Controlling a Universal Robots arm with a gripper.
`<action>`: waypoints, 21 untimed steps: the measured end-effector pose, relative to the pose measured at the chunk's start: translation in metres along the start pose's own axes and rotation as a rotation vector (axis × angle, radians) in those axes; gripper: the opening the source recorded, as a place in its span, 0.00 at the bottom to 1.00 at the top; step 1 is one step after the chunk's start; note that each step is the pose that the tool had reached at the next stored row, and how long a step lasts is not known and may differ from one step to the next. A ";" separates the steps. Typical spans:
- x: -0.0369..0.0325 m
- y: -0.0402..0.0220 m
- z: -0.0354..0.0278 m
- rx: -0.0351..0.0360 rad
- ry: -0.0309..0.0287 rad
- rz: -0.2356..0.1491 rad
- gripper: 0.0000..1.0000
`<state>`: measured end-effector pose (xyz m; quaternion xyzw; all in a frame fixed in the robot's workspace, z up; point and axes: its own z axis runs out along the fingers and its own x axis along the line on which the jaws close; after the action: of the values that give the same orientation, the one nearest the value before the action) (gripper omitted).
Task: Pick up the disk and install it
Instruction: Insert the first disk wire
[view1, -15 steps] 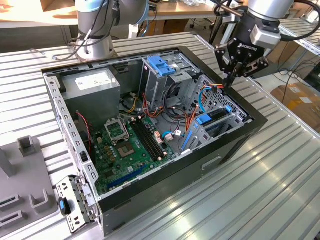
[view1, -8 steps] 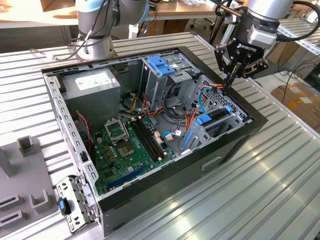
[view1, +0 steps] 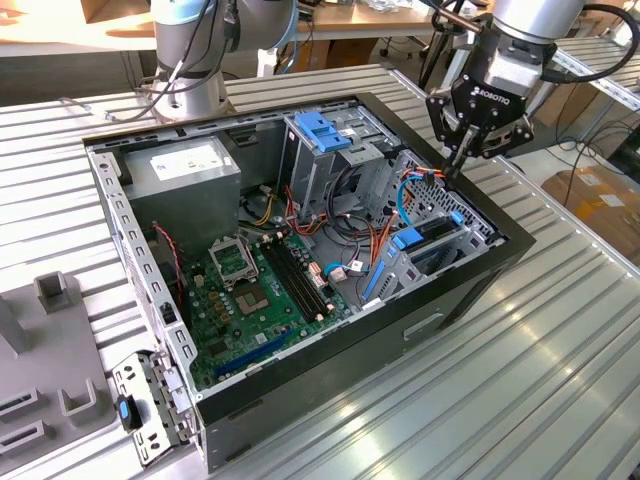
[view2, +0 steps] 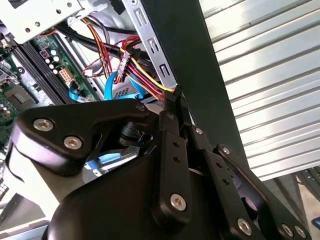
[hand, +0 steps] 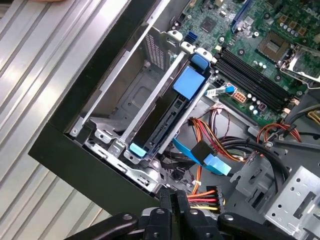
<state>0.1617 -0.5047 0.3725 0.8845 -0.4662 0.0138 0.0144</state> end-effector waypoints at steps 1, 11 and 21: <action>0.0000 0.0000 0.0000 -0.0006 -0.0001 0.016 0.16; -0.0006 0.0007 0.0006 -0.0055 -0.0019 0.147 0.16; -0.0038 0.0066 0.0006 -0.0115 -0.0035 0.298 0.16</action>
<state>0.1541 -0.5053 0.3719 0.8055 -0.5923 0.0115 0.0165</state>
